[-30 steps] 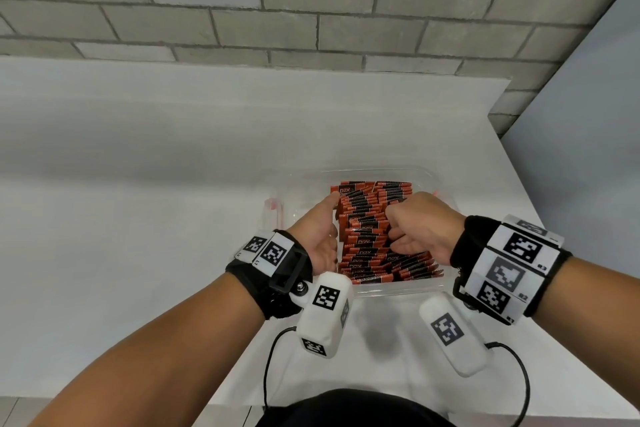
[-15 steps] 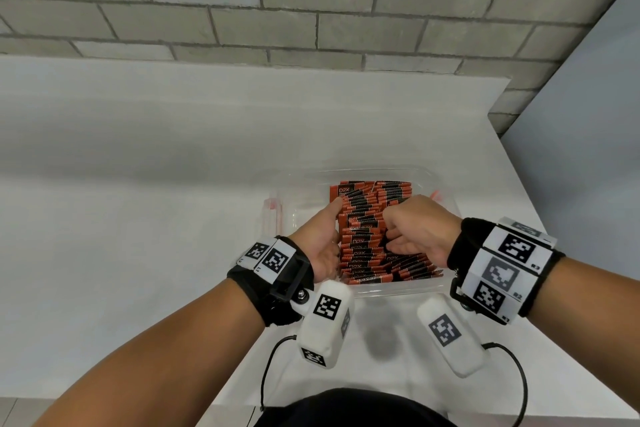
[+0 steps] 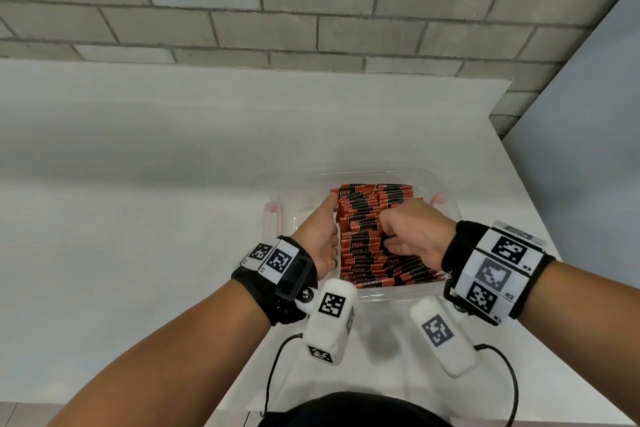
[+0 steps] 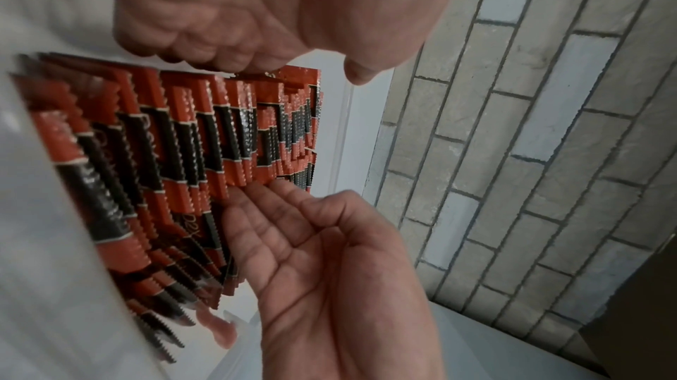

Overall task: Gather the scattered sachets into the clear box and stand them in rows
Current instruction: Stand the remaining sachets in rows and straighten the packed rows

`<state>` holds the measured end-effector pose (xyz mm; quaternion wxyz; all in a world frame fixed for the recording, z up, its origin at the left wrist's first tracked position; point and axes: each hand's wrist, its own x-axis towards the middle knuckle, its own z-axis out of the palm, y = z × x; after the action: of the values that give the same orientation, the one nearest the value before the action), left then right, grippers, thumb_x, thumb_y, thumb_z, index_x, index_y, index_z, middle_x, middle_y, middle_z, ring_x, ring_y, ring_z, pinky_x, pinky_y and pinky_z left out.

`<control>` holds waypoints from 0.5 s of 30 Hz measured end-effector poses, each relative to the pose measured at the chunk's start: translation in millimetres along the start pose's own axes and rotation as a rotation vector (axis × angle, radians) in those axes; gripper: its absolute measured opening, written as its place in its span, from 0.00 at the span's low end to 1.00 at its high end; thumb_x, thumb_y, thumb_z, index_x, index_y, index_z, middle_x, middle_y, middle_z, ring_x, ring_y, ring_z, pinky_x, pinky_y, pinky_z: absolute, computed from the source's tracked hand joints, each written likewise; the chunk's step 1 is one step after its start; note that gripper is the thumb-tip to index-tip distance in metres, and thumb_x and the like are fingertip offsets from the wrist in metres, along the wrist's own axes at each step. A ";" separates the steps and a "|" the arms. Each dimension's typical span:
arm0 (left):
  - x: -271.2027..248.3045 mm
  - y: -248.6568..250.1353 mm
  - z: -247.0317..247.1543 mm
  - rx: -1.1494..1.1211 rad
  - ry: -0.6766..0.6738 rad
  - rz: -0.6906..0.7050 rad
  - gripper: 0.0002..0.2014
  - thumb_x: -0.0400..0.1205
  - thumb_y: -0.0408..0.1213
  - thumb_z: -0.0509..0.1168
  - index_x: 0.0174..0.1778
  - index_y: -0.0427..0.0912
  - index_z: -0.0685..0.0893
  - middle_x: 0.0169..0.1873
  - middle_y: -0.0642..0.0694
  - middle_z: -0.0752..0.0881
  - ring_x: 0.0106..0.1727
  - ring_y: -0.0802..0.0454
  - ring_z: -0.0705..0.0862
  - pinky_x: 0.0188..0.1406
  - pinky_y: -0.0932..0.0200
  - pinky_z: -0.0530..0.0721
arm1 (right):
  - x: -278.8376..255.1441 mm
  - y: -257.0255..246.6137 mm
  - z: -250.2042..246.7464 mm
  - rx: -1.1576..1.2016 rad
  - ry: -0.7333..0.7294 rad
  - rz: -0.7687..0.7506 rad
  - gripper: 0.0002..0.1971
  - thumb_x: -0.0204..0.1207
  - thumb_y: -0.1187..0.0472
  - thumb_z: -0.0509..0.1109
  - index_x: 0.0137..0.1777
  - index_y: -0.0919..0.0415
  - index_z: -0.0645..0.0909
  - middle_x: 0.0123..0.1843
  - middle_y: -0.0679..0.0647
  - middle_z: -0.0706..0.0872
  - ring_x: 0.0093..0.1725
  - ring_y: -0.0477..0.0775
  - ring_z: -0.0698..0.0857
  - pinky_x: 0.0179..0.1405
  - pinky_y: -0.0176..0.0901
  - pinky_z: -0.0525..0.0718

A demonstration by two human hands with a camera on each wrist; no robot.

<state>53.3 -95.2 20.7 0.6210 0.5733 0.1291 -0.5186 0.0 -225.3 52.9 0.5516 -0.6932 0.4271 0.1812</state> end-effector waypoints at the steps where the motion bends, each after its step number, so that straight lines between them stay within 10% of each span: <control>1: 0.1 0.4 -0.7 -0.005 0.003 0.007 0.36 0.82 0.67 0.51 0.72 0.38 0.73 0.68 0.37 0.80 0.65 0.44 0.80 0.55 0.53 0.78 | 0.8 0.2 -0.9 0.003 0.014 0.003 0.12 0.73 0.74 0.59 0.55 0.69 0.78 0.52 0.66 0.83 0.63 0.68 0.83 0.61 0.54 0.85; 5: 1.1 1.4 0.5 -0.032 -0.022 -0.001 0.31 0.83 0.65 0.51 0.51 0.37 0.81 0.52 0.39 0.86 0.52 0.46 0.85 0.41 0.54 0.81 | -0.4 0.6 3.1 0.008 0.035 -0.020 0.20 0.71 0.73 0.59 0.64 0.77 0.75 0.62 0.73 0.83 0.65 0.71 0.80 0.65 0.66 0.79; 9: -0.5 1.9 3.5 -0.048 -0.040 0.010 0.31 0.84 0.64 0.52 0.55 0.37 0.83 0.51 0.40 0.88 0.50 0.46 0.86 0.39 0.55 0.83 | 0.6 -1.0 8.6 0.042 0.000 -0.036 0.13 0.66 0.72 0.59 0.50 0.69 0.79 0.52 0.70 0.85 0.51 0.63 0.85 0.62 0.69 0.80; 12: 0.0 2.9 2.3 -0.074 -0.020 0.012 0.29 0.83 0.64 0.52 0.53 0.38 0.81 0.56 0.39 0.86 0.52 0.46 0.85 0.39 0.53 0.82 | 4.3 -0.3 5.6 0.037 0.008 -0.042 0.21 0.69 0.74 0.58 0.63 0.79 0.75 0.66 0.73 0.79 0.66 0.71 0.81 0.64 0.63 0.81; 15: 1.4 2.1 3.5 -0.082 -0.026 0.009 0.31 0.84 0.64 0.52 0.54 0.37 0.83 0.45 0.41 0.88 0.45 0.46 0.87 0.38 0.54 0.83 | 9.5 2.9 5.6 0.004 0.013 -0.044 0.16 0.69 0.74 0.58 0.55 0.74 0.80 0.58 0.71 0.85 0.58 0.67 0.86 0.63 0.60 0.83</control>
<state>54.0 -99.3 21.9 0.6478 0.5412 0.1396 -0.5176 4.4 -223.9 42.4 0.5543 -0.7024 0.4155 0.1636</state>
